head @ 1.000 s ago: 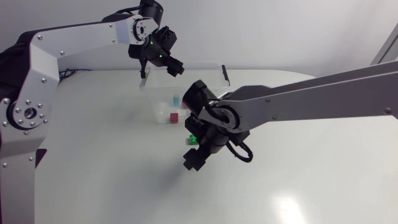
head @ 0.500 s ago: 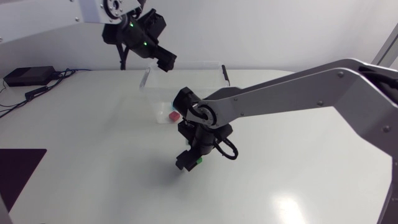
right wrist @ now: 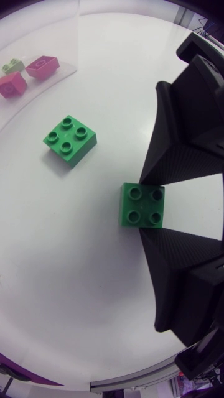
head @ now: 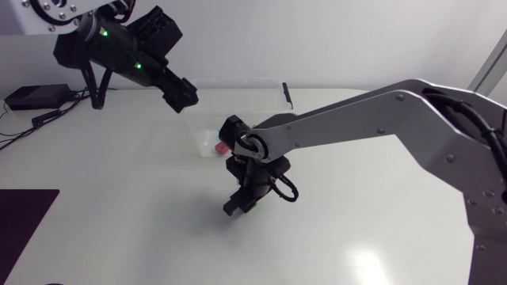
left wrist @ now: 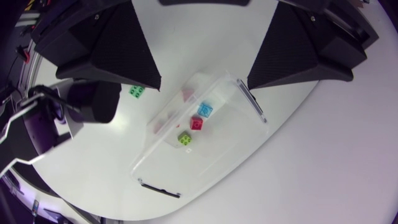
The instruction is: Place the duplo bricks in the container
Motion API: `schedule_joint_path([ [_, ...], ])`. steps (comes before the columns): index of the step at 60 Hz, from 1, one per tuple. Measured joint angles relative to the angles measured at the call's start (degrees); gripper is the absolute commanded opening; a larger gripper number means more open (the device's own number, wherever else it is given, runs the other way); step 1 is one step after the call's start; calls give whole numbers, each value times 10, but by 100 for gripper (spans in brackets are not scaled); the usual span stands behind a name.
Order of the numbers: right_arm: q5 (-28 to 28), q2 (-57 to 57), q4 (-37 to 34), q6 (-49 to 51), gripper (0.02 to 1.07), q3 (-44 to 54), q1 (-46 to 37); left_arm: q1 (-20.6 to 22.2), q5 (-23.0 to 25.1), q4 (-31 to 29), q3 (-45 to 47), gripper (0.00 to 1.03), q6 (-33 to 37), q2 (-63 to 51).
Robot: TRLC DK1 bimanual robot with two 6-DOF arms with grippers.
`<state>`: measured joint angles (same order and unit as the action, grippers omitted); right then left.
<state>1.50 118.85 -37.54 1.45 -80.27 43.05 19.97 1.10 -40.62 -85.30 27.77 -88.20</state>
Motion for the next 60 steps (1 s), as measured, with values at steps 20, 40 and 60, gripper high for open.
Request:
schedule_joint_path([
  [20,3,-106,-1,0,31,55,-39,3,83,61,168,98,110,72],
  [40,48,-271,-28,10,31,61,-130,53,122,203,249,98,163,-3],
  [60,70,-316,-32,29,31,51,-173,76,127,232,220,98,190,-168],
])
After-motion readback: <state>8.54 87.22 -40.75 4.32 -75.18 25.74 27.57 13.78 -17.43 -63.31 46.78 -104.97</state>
